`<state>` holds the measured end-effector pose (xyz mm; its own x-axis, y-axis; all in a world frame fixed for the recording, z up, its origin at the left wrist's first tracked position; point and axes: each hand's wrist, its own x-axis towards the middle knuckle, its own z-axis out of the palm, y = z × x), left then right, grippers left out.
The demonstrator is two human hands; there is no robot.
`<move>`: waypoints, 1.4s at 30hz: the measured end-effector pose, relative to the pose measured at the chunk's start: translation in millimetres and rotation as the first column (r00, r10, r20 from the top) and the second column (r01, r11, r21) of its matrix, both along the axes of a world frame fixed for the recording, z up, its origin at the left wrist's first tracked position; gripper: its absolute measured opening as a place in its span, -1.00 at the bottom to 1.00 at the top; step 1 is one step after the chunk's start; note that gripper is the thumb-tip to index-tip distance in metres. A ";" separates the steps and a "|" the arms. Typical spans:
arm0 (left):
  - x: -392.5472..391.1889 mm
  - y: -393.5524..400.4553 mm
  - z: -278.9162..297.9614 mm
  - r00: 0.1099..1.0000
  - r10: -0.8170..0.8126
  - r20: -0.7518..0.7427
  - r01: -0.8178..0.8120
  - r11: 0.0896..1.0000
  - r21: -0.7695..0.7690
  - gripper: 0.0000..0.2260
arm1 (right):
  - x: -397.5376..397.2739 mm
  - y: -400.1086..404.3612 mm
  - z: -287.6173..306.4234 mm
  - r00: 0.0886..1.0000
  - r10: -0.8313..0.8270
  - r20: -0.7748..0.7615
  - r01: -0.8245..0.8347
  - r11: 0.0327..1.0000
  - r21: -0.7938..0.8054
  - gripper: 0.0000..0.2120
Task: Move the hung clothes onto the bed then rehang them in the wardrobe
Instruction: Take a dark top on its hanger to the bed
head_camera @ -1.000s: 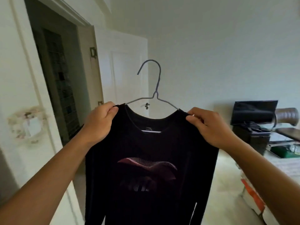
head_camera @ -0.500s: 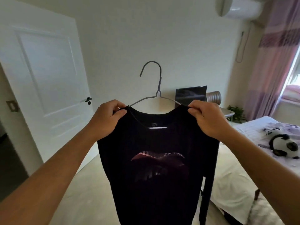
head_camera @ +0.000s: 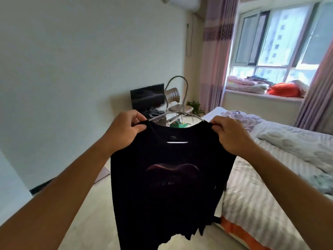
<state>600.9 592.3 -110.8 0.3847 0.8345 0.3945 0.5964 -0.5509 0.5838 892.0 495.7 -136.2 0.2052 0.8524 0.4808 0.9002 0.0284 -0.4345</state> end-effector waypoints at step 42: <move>417.9 476.6 -222.2 0.898 -0.375 -0.231 0.274 0.887 -0.372 -0.79 | 348.5 356.3 -193.2 0.929 -0.370 -0.003 0.317 0.801 -0.508 -0.80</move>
<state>1018.8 1068.9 -333.0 0.7100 0.7028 -0.0450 0.5856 -0.5537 0.5921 1240.5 852.0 -329.4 0.5524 0.8333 -0.0194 0.7629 -0.5149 -0.3911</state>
